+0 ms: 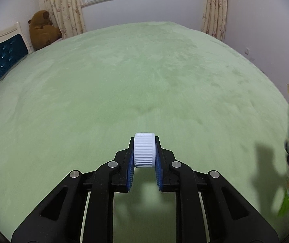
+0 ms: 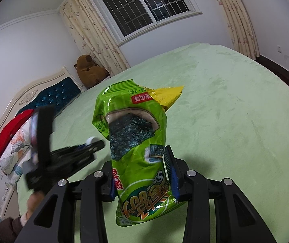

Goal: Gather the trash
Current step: 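Carry the white cap and green snack packet over the orange bucket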

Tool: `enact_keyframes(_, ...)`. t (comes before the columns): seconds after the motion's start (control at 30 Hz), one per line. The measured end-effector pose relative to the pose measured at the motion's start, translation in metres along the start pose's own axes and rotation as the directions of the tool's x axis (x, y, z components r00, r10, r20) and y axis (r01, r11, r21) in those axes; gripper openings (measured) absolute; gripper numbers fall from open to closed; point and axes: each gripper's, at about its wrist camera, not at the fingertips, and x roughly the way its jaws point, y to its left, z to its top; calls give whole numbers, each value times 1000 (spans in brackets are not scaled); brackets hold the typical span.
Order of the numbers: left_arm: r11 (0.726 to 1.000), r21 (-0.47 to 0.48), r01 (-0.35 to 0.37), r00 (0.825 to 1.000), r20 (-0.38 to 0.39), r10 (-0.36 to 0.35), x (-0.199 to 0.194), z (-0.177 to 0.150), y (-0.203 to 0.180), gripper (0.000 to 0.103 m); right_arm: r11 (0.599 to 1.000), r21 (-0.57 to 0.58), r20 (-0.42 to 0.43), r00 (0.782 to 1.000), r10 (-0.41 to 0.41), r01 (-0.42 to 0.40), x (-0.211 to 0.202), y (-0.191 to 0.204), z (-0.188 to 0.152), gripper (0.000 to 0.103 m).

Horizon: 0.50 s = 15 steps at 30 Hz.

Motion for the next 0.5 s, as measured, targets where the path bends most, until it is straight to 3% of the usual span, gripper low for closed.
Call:
enact_keyframes(0.17, 999, -31, 17, 1000, 6, -17, -50, -34, 11, 16, 1000, 7, -43, 999, 25, -25, -25, 14, -23, 39)
enact_keyframes(0.3, 999, -41, 19, 1000, 7, -18, -81, -66, 12, 16, 1000, -5, -145, 989, 27, -28, -44, 29, -60, 39)
enact_keyframes(0.5, 999, -33, 34, 999, -6, -34, -124, -114, 6, 17, 998, -68, -202, 979, -8, -6, -82, 57, -92, 39)
